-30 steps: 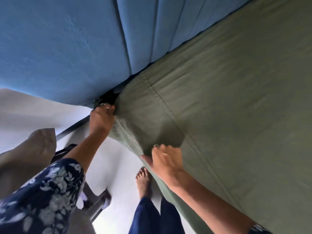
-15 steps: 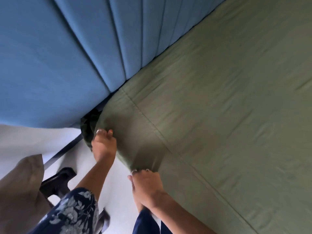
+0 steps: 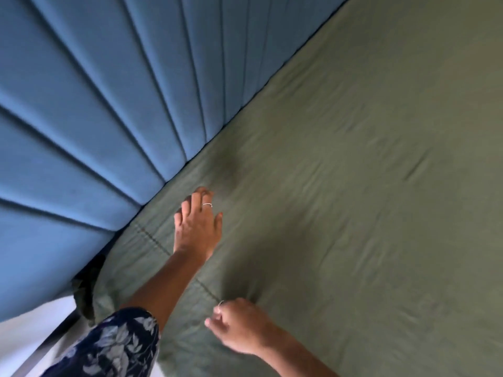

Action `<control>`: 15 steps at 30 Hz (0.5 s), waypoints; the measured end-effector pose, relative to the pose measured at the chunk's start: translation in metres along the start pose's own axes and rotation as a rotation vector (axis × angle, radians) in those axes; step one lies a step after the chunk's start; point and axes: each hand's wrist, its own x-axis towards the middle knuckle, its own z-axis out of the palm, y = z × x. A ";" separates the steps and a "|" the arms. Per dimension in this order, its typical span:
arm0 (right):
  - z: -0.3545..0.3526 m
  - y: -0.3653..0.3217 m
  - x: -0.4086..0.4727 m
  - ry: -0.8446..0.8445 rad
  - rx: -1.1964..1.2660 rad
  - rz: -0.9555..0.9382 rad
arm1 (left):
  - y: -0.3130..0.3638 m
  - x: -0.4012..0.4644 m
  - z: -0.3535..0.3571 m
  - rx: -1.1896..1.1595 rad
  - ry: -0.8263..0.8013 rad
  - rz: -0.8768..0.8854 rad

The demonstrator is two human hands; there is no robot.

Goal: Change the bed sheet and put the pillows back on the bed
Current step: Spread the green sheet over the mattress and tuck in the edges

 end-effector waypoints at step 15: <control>-0.210 0.167 0.081 0.082 -0.106 0.125 | 0.125 0.253 0.066 0.080 -0.200 0.112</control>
